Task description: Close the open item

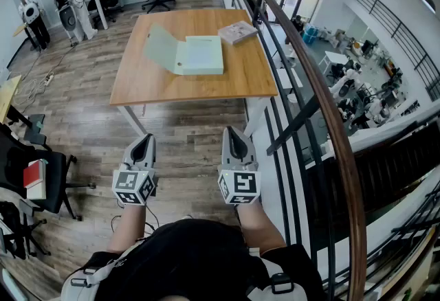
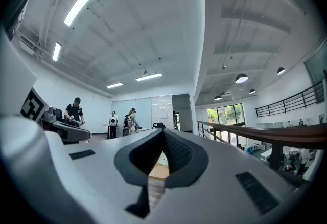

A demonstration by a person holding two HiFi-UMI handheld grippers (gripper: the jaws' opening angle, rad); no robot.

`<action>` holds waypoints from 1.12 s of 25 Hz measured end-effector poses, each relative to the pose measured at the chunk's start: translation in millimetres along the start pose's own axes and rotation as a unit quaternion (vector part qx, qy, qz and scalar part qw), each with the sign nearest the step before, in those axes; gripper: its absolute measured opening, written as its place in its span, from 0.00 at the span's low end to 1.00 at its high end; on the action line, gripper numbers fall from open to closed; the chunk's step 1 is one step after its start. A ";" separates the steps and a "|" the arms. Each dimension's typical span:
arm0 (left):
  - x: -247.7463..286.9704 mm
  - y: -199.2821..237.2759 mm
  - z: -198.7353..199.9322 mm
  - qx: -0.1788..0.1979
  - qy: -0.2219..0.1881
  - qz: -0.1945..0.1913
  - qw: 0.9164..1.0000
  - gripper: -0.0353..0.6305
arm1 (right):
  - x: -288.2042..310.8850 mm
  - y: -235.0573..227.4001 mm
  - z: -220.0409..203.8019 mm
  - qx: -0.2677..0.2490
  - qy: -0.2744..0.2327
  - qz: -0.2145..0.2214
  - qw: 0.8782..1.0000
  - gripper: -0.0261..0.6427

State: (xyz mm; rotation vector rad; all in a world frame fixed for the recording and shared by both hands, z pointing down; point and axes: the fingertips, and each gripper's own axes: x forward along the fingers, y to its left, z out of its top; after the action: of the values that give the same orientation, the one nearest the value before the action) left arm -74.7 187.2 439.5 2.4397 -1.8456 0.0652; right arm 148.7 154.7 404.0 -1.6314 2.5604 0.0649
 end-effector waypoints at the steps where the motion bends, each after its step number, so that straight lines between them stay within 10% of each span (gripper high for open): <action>1: 0.8 -3.4 0.6 0.000 0.000 -0.001 1.000 0.06 | -1.0 -1.0 1.4 0.000 -0.001 0.000 1.000 0.05; 28: 4.3 53.3 -9.9 -0.019 -0.002 -0.012 1.000 0.06 | 18.1 31.9 -17.3 -0.007 0.019 -0.021 1.000 0.05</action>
State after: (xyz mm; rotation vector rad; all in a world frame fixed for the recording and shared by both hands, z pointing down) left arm -124.6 169.6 451.9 2.4367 -1.8018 0.0241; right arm 111.0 150.2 418.5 -1.7075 2.5572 0.0478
